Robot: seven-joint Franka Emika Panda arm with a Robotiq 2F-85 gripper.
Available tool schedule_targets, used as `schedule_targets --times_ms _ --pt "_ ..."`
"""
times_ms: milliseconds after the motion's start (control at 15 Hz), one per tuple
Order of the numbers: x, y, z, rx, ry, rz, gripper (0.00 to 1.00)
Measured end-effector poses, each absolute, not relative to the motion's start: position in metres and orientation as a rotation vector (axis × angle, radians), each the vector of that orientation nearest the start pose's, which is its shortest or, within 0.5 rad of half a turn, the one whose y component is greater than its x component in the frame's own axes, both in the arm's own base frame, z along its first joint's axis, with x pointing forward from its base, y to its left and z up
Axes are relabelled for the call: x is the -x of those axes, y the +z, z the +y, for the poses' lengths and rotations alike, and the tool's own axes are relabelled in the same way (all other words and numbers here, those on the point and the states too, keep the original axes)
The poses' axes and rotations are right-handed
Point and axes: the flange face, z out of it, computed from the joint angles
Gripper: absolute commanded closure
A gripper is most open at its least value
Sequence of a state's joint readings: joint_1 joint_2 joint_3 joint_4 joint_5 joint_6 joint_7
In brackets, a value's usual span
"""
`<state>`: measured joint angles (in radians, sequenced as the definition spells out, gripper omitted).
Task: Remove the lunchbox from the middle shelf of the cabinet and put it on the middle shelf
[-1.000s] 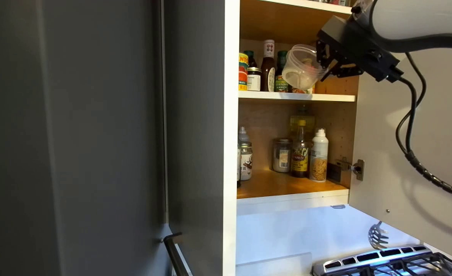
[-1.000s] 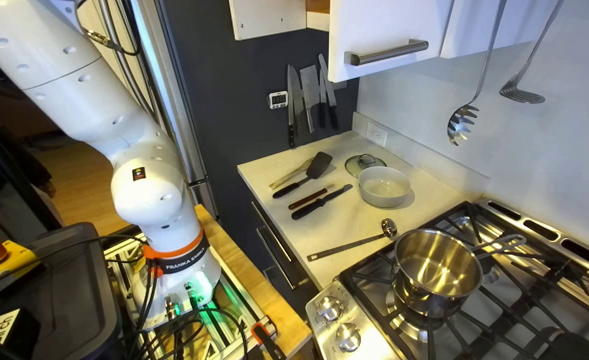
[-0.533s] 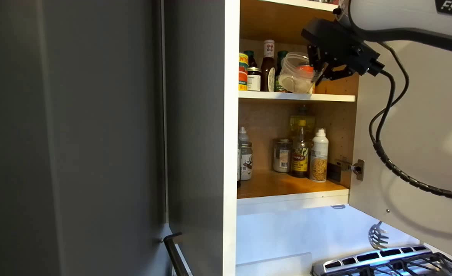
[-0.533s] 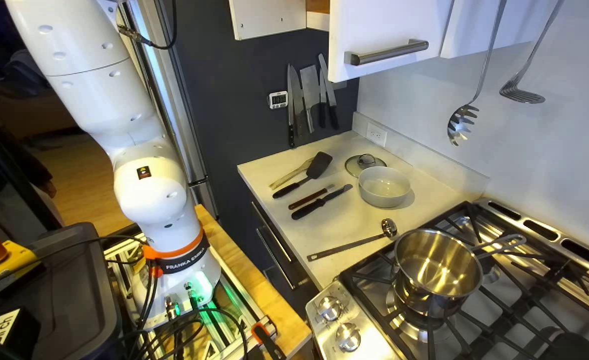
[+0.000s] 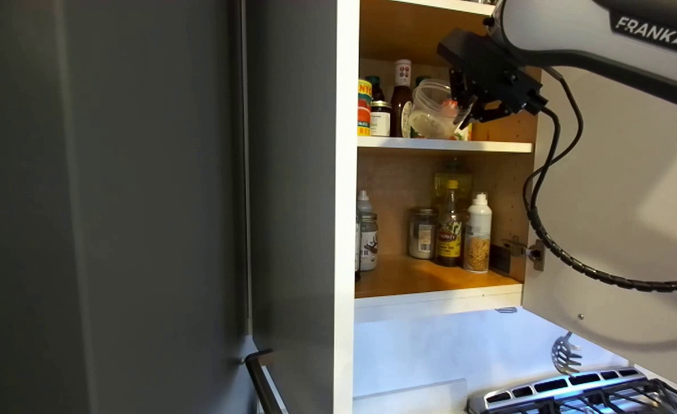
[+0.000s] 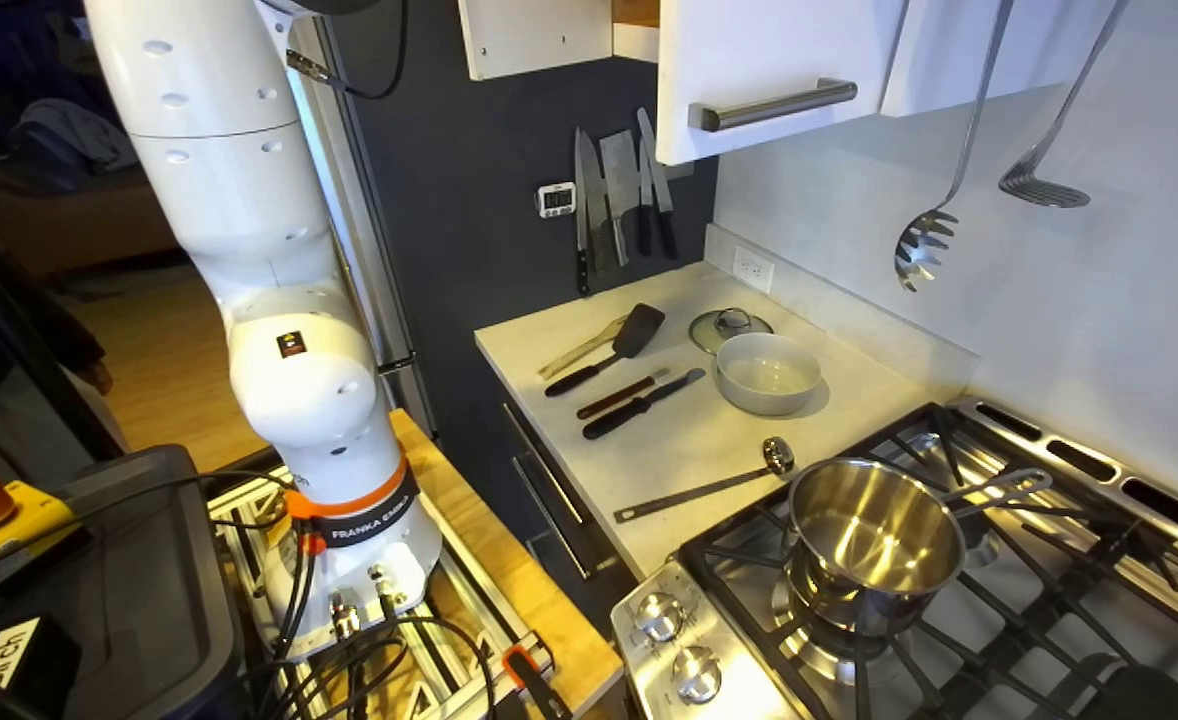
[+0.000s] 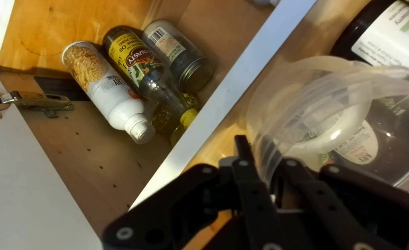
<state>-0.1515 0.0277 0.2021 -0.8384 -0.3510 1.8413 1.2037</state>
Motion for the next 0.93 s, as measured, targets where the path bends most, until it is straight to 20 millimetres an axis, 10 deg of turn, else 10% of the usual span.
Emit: schedule_targets --times_ms 533,933 --pt "-0.475 0.979 -0.011 1.997 -1.392 1.488 0.01" --pt "-0.472 0.988 -0.008 1.996 -1.453 1.438 0.00"
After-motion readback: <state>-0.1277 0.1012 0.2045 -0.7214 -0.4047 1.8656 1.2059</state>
